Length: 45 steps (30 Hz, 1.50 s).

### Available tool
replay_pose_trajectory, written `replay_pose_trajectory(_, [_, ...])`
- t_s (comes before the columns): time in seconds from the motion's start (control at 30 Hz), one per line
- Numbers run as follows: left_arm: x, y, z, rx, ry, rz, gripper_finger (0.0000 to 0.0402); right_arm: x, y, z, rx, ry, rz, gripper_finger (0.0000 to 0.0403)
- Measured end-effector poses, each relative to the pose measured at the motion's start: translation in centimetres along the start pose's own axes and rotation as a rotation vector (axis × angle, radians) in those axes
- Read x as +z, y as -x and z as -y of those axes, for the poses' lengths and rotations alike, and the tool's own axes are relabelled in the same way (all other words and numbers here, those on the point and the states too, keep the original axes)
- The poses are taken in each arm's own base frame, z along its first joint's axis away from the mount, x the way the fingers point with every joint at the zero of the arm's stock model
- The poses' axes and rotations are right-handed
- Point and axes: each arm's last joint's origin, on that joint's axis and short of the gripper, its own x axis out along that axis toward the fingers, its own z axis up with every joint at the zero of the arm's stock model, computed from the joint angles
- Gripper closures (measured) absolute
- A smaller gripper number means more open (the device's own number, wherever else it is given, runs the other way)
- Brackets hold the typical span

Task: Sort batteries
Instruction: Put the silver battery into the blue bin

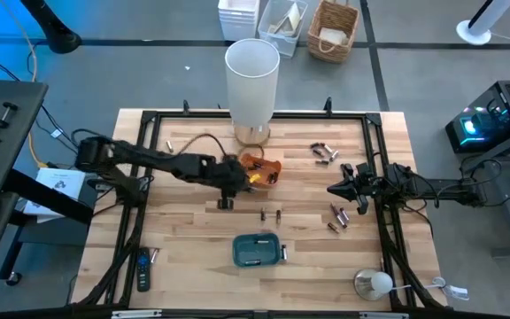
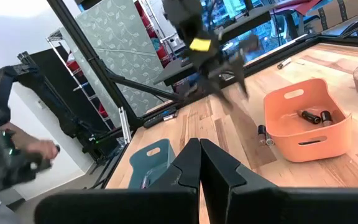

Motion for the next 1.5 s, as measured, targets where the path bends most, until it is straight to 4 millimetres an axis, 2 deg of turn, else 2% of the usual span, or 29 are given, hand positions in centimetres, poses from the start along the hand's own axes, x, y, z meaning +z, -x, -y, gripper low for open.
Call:
replay_pose_trajectory(0.1, [-1.8,2.9,-2.6,0.186,0.195,-0.041,0.0263,0.0,0.0,0.0,0.000,0.000,0.000,0.0403])
replay_pose_trajectory(0.17, [-4.0,4.4,-4.4,0.320,0.391,-0.049,0.0266,0.0,0.0,0.0,0.000,0.000,0.000,0.0403])
replay_pose_trajectory(0.23, [-7.3,4.9,-5.7,0.439,0.603,-0.086,0.0268,0.0,0.0,0.0,0.000,0.000,0.000,0.0403])
replay_pose_trajectory(0.33, [-12.3,5.1,-6.5,0.562,0.946,-0.133,0.0272,0.0,0.0,0.0,0.000,0.000,0.000,0.0403])
replay_pose_trajectory(0.4, [-14.6,4.9,-6.5,0.552,1.155,-0.135,0.0273,0.0,0.0,0.0,0.000,0.000,0.000,0.0403])
replay_pose_trajectory(0.47, [-16.1,4.9,-6.5,0.513,1.246,-0.154,0.0273,0.0,0.0,0.0,0.000,0.000,0.000,0.0403])
replay_pose_trajectory(0.53, [-16.7,5.0,-6.8,0.531,1.269,-0.150,0.0273,0.0,0.0,0.0,0.000,0.000,0.000,0.0403])
replay_pose_trajectory(0.67, [-17.8,5.1,-8.0,0.684,1.358,-0.159,0.0273,0.0,0.0,0.0,0.000,0.000,0.000,0.0403])
replay_pose_trajectory(0.8, [-18.4,4.8,-9.2,0.690,1.487,-0.144,0.0273,0.0,0.0,0.0,0.000,0.000,0.000,0.0403])
replay_pose_trajectory(1.0, [-19.9,3.4,-10.2,0.768,1.655,-0.223,0.0273,0.0,0.0,0.0,0.000,0.000,0.000,0.0403])
replay_pose_trajectory(1.13, [-20.2,2.4,-10.6,0.792,1.749,-0.209,0.0273,0.0,0.0,0.0,0.000,0.000,0.000,0.0403])
replay_pose_trajectory(1.27, [-20.2,1.6,-11.1,0.805,1.808,-0.176,0.0273,0.0,0.0,0.0,0.000,0.000,0.000,0.0403])
replay_pose_trajectory(1.5, [-21.3,-0.1,-11.2,0.845,1.864,-0.279,0.0273,0.0,0.0,0.0,0.000,0.000,0.000,0.0403])
